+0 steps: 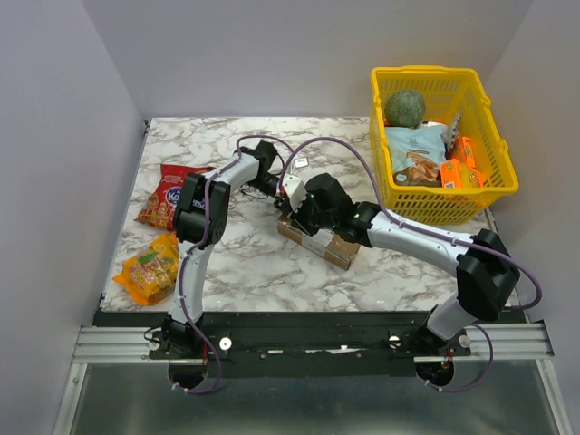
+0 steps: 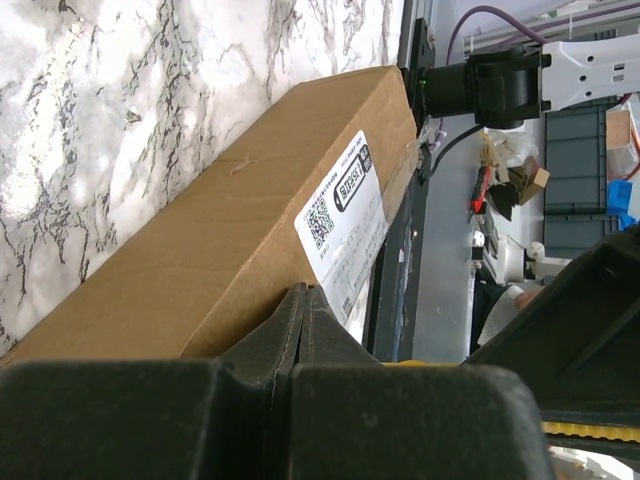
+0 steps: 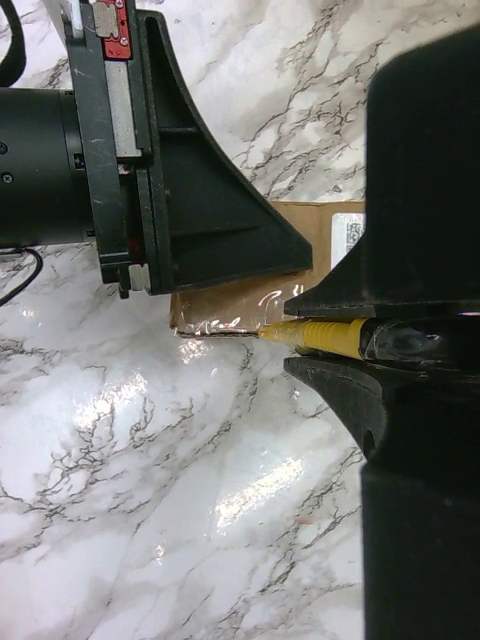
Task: Unpack the express box
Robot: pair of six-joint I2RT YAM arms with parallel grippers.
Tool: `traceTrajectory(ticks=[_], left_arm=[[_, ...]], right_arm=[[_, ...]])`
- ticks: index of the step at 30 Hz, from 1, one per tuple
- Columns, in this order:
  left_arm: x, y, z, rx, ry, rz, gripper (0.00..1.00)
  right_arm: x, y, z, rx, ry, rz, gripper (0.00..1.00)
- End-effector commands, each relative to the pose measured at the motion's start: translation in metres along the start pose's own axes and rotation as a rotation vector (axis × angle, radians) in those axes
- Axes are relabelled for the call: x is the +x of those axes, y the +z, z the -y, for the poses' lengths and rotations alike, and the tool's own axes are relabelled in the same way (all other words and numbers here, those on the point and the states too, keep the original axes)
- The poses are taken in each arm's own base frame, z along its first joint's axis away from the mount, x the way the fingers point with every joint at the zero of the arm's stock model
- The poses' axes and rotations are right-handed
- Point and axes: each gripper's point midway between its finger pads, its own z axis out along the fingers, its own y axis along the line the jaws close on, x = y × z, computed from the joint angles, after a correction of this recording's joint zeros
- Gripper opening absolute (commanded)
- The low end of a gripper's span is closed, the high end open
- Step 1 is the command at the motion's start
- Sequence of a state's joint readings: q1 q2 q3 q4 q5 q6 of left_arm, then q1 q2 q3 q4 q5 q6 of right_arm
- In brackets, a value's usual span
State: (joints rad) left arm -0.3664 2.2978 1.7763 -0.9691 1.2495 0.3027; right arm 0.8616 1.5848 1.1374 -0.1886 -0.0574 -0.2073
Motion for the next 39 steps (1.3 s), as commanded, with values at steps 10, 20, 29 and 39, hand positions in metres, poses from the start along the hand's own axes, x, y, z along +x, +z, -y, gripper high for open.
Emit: traceTrajectory(ticks=[10, 20, 29, 39], left_arm=[[0.020, 0.009, -0.043, -0.106, 0.024, -0.074, 0.00], [0.023, 0.008, -0.040, -0.099, 0.035, -0.085, 0.00], [0.022, 0.008, -0.041, -0.095, 0.040, -0.090, 0.00], [0.023, 0.008, -0.041, -0.090, 0.041, -0.090, 0.00]], right_arm=[[0.026, -0.010, -0.006, -0.041, -0.024, -0.058, 0.00], [0.012, -0.004, 0.003, -0.048, -0.116, -0.042, 0.00], [0.009, -0.014, 0.009, -0.083, -0.129, -0.085, 0.01], [0.032, -0.022, -0.001, -0.127, -0.127, -0.144, 0.00]])
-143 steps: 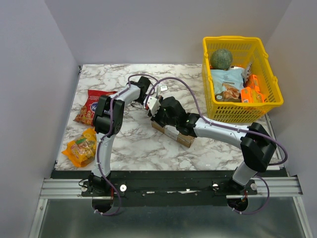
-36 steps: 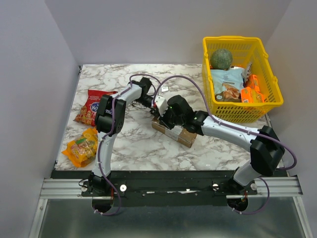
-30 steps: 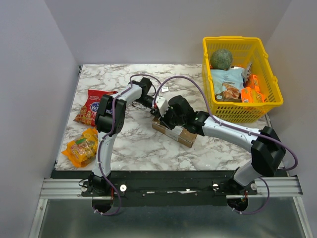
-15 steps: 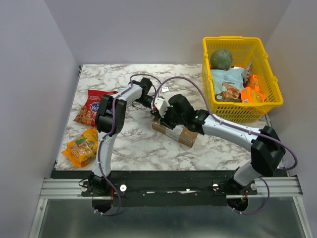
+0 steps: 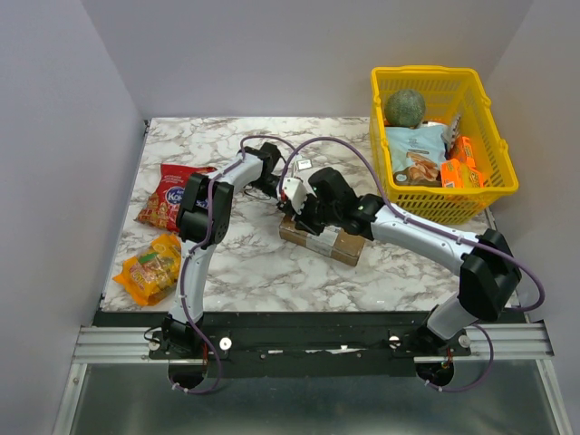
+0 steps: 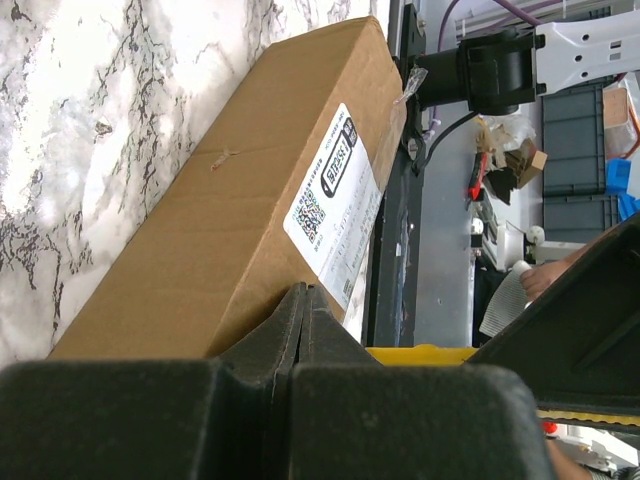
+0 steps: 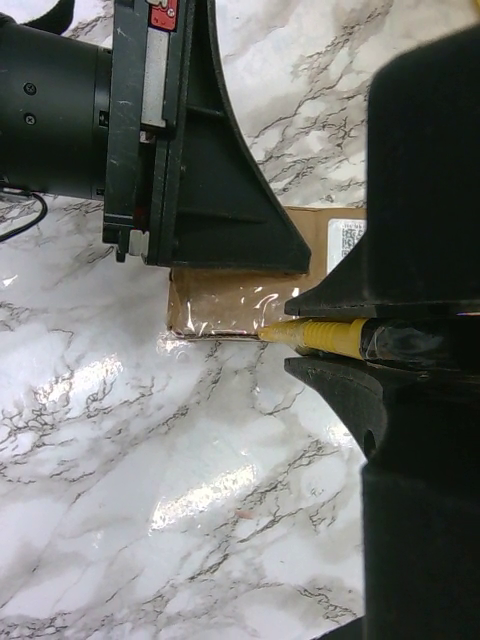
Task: Unpack the express box
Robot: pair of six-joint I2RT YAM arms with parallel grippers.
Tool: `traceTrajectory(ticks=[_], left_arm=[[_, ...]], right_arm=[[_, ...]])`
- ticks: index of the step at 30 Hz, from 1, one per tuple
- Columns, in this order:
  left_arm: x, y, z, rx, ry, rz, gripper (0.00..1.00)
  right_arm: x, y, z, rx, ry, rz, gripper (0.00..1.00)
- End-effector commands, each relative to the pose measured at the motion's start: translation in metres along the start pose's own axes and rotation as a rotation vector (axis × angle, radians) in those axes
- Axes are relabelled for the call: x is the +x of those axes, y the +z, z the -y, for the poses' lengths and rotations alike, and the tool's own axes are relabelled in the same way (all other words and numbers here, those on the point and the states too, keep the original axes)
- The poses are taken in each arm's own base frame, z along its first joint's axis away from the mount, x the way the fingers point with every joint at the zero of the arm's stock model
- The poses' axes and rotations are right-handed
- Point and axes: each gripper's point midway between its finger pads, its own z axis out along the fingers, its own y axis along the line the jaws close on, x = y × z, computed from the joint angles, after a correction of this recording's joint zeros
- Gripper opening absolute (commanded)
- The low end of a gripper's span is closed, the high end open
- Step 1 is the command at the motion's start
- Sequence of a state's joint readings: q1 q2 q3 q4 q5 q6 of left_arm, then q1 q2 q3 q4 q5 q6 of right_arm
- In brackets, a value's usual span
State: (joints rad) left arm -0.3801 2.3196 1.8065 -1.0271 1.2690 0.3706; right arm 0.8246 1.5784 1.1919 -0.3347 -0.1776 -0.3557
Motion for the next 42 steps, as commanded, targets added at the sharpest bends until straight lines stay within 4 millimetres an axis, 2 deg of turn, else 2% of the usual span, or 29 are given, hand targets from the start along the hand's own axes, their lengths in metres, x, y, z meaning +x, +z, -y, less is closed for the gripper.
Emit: traceTrajectory(ticks=[1, 7, 11, 25, 35, 36, 39, 40, 42], left_arm=[[0.021, 0.002, -0.044, -0.120, 0.012, -0.073, 0.00], [0.019, 0.001, -0.043, -0.120, 0.013, -0.069, 0.00], [0.021, 0.001, -0.044, -0.124, 0.010, -0.073, 0.00], [0.021, 0.000, -0.044, -0.126, 0.019, -0.083, 0.00], [0.018, 0.000, -0.042, -0.122, 0.035, -0.077, 0.00], [0.016, -0.001, -0.041, -0.119, 0.041, -0.073, 0.00], [-0.004, -0.007, -0.019, -0.086, 0.103, -0.025, 0.00], [-0.017, -0.014, -0.001, -0.066, 0.146, 0.012, 0.01], [-0.044, -0.029, 0.010, -0.093, 0.217, 0.080, 0.02]], right_arm=[[0.027, -0.006, -0.004, -0.023, -0.009, -0.093, 0.01], [0.039, 0.007, -0.008, -0.045, -0.033, -0.107, 0.00], [0.039, 0.010, -0.008, -0.046, -0.017, -0.110, 0.00], [0.045, -0.030, -0.016, -0.029, 0.087, -0.176, 0.00], [0.044, -0.029, -0.016, -0.058, -0.004, -0.169, 0.00], [0.041, -0.027, -0.014, -0.056, -0.015, -0.156, 0.00], [0.033, -0.019, -0.015, -0.083, -0.016, -0.137, 0.01], [0.029, -0.017, -0.015, -0.091, -0.015, -0.127, 0.00], [0.019, -0.008, -0.017, -0.114, -0.007, -0.103, 0.00]])
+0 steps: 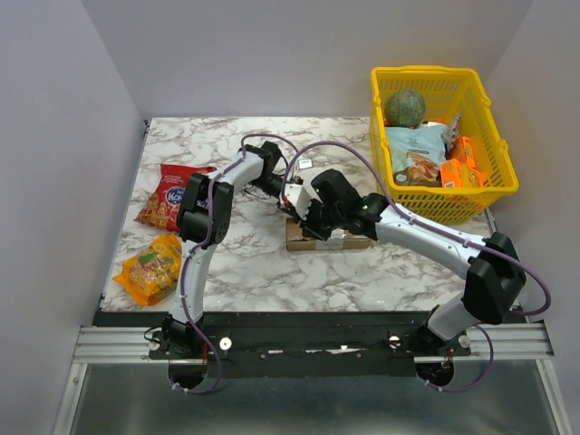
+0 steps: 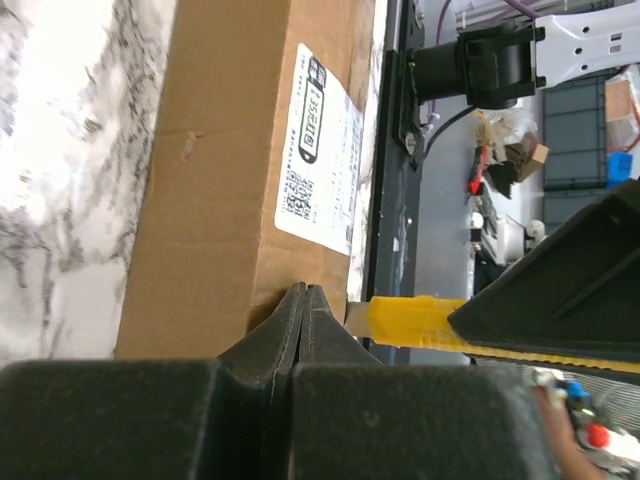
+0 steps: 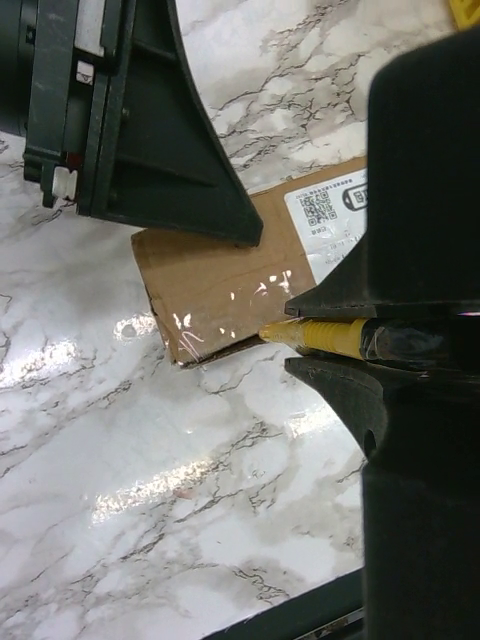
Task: Unpack the express box
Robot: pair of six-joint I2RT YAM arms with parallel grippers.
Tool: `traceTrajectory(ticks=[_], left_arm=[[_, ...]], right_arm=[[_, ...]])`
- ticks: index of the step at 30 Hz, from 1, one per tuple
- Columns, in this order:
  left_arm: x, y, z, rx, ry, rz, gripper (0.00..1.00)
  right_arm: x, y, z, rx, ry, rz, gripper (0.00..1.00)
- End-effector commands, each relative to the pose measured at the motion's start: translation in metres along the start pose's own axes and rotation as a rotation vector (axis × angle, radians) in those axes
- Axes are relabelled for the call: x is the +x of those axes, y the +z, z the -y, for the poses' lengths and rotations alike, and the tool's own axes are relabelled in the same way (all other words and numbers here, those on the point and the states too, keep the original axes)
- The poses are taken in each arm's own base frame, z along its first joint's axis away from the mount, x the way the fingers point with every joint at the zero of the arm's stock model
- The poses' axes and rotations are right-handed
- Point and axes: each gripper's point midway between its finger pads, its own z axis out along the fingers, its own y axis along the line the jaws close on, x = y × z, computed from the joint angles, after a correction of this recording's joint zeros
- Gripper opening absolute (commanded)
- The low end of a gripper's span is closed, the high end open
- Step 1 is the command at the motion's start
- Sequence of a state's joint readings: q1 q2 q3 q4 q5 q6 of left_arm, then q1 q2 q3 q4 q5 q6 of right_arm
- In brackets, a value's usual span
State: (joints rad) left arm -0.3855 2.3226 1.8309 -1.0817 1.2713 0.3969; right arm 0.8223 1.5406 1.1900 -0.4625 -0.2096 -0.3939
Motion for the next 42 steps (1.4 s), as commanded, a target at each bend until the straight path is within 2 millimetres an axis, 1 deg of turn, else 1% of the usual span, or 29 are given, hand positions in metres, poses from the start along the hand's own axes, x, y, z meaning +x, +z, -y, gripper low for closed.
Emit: traceTrajectory(ticks=[1, 2, 3, 4, 5, 6, 7, 8, 9, 10, 11, 12, 14, 15, 16, 19, 21, 22, 24, 25, 27, 30, 34, 37, 39, 40, 42], left_arm=[[-0.056, -0.040, 0.020, -0.124, 0.211, 0.130, 0.05], [-0.064, -0.048, 0.018, -0.188, 0.209, 0.151, 0.07], [-0.076, -0.057, 0.014, -0.241, 0.244, 0.192, 0.07], [-0.084, -0.071, 0.025, -0.284, 0.226, 0.237, 0.07], [-0.089, -0.082, 0.018, -0.364, 0.214, 0.266, 0.07], [-0.092, -0.088, 0.015, -0.397, 0.216, 0.295, 0.07], [-0.096, -0.099, 0.020, -0.431, 0.227, 0.326, 0.07], [-0.095, -0.102, 0.022, -0.441, 0.193, 0.344, 0.07], [-0.087, -0.102, 0.019, -0.445, 0.180, 0.337, 0.07], [-0.083, -0.103, 0.025, -0.443, 0.189, 0.334, 0.06], [-0.077, -0.101, 0.024, -0.442, 0.206, 0.318, 0.05], [-0.066, -0.095, 0.022, -0.413, 0.175, 0.300, 0.04], [-0.056, -0.089, 0.026, -0.374, 0.167, 0.290, 0.01], [-0.047, -0.082, 0.024, -0.350, 0.156, 0.272, 0.00], [-0.043, -0.077, 0.024, -0.333, 0.158, 0.260, 0.00], [-0.031, -0.059, 0.021, -0.302, 0.156, 0.217, 0.00], [-0.025, -0.052, 0.017, -0.290, 0.131, 0.197, 0.00], [-0.022, -0.047, 0.015, -0.280, 0.123, 0.182, 0.00], [-0.017, -0.042, 0.017, -0.247, 0.120, 0.162, 0.00], [-0.015, -0.039, 0.017, -0.237, 0.137, 0.151, 0.00], [-0.010, -0.036, 0.023, -0.212, 0.127, 0.131, 0.00], [-0.001, -0.034, 0.019, -0.201, 0.106, 0.092, 0.00], [0.017, -0.029, -0.004, -0.233, 0.040, 0.028, 0.00], [0.027, -0.026, -0.017, -0.260, 0.019, 0.000, 0.00], [0.031, -0.024, -0.021, -0.267, 0.015, -0.014, 0.00], [0.034, -0.024, -0.028, -0.290, 0.006, -0.026, 0.00], [0.035, -0.024, -0.034, -0.309, 0.010, -0.032, 0.00]], right_arm=[[-0.004, 0.010, -0.001, -0.055, 0.012, -0.020, 0.00], [-0.008, 0.013, -0.001, -0.063, 0.014, -0.013, 0.00], [-0.014, 0.015, 0.001, -0.061, 0.019, -0.001, 0.00], [-0.020, 0.020, 0.003, -0.060, 0.024, 0.005, 0.00], [-0.024, 0.022, 0.005, -0.061, 0.028, 0.013, 0.01], [-0.028, 0.024, 0.007, -0.058, 0.046, 0.021, 0.00], [-0.034, 0.029, 0.008, -0.062, 0.052, 0.025, 0.00], [-0.036, 0.032, 0.009, -0.060, 0.063, 0.026, 0.00], [-0.040, 0.034, 0.011, -0.051, 0.082, 0.029, 0.00], [-0.043, 0.037, 0.013, -0.044, 0.092, 0.036, 0.01], [-0.049, 0.039, 0.015, -0.038, 0.100, 0.045, 0.00], [-0.051, 0.041, 0.015, -0.034, 0.106, 0.046, 0.00], [-0.057, 0.040, 0.019, -0.017, 0.101, 0.056, 0.00], [-0.057, 0.039, 0.020, -0.010, 0.094, 0.055, 0.00], [-0.057, 0.038, 0.022, -0.003, 0.088, 0.056, 0.00], [-0.050, 0.032, 0.023, 0.017, 0.067, 0.043, 0.00], [-0.046, 0.027, 0.023, 0.030, 0.052, 0.038, 0.00], [-0.042, 0.024, 0.020, 0.028, 0.047, 0.035, 0.01], [-0.038, 0.019, 0.019, 0.033, 0.039, 0.033, 0.00], [-0.031, 0.017, 0.017, 0.034, 0.042, 0.025, 0.00], [-0.027, 0.017, 0.016, 0.037, 0.038, 0.022, 0.00], [-0.023, 0.018, 0.015, 0.039, 0.035, 0.019, 0.00], [-0.025, 0.018, 0.016, 0.043, 0.030, 0.024, 0.01], [-0.025, 0.018, 0.018, 0.049, 0.023, 0.023, 0.00], [-0.027, 0.016, 0.018, 0.053, 0.016, 0.028, 0.00], [-0.028, 0.014, 0.019, 0.055, 0.011, 0.032, 0.01], [-0.029, 0.010, 0.019, 0.053, -0.006, 0.036, 0.00]])
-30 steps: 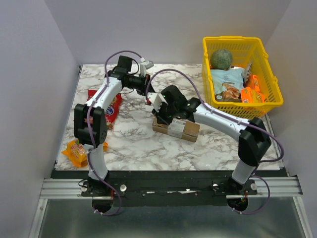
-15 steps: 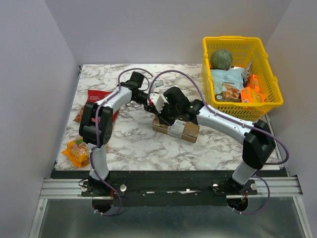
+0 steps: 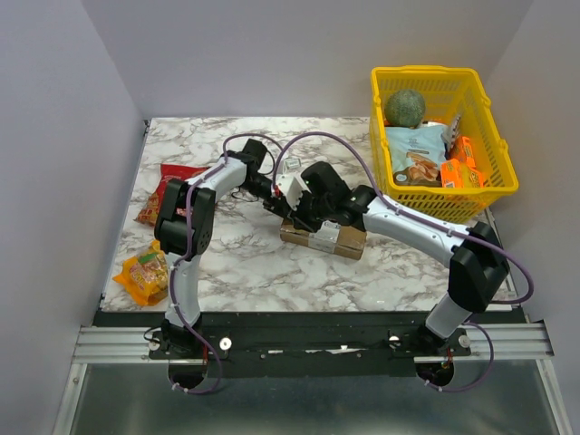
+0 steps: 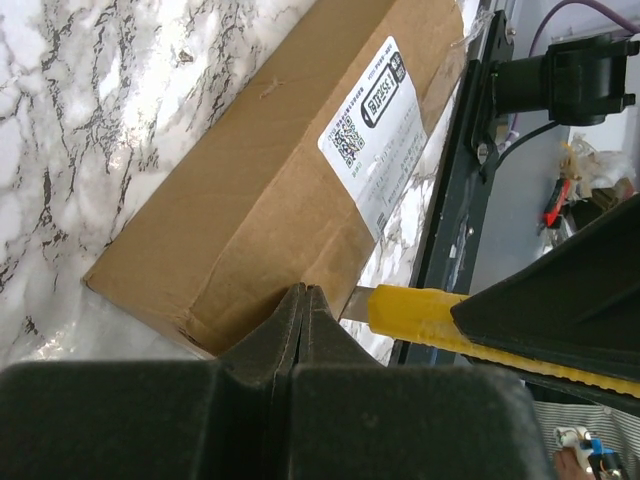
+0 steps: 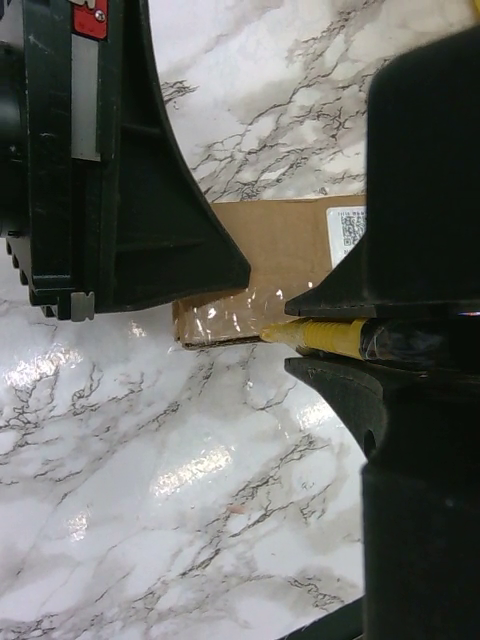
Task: Unpack the express box
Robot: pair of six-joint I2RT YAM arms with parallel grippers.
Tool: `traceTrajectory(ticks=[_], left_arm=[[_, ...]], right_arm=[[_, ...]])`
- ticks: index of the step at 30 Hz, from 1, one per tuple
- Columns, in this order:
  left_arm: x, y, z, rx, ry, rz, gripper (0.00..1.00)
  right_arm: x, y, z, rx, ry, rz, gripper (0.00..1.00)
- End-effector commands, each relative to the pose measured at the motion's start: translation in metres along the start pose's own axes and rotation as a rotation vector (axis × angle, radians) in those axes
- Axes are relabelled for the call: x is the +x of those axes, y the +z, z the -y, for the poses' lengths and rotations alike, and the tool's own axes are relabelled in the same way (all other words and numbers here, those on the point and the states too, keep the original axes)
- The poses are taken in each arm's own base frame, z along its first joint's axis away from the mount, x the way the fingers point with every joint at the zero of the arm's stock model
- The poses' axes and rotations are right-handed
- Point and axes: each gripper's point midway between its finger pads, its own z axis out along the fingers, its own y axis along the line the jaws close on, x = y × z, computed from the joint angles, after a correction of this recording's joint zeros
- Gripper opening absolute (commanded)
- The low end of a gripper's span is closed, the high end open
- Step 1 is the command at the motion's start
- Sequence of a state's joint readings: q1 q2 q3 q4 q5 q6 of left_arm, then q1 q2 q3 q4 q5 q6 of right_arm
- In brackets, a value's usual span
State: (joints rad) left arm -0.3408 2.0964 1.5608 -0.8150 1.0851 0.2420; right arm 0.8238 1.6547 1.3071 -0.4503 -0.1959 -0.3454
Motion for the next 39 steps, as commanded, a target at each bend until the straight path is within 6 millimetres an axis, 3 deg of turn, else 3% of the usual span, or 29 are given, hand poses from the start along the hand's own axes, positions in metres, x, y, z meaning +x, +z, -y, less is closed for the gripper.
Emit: traceTrajectory(ticks=[1, 8, 15, 24, 39], left_arm=[[0.023, 0.009, -0.026, -0.091, -0.015, -0.087, 0.00], [0.023, 0.010, -0.029, -0.100, -0.005, -0.086, 0.00], [0.024, 0.011, -0.029, -0.096, -0.011, -0.085, 0.00], [0.024, 0.012, -0.027, -0.080, -0.014, -0.084, 0.00], [0.023, 0.013, -0.027, -0.080, -0.018, -0.084, 0.00]], right_arm=[[-0.010, -0.014, 0.004, 0.036, -0.055, 0.034, 0.00], [0.004, -0.025, -0.001, 0.037, -0.055, 0.011, 0.00], [0.016, -0.021, -0.004, 0.030, -0.057, -0.007, 0.00], [-0.017, -0.029, -0.005, 0.014, -0.088, 0.117, 0.00], [-0.005, -0.015, -0.008, -0.013, -0.120, 0.091, 0.00]])
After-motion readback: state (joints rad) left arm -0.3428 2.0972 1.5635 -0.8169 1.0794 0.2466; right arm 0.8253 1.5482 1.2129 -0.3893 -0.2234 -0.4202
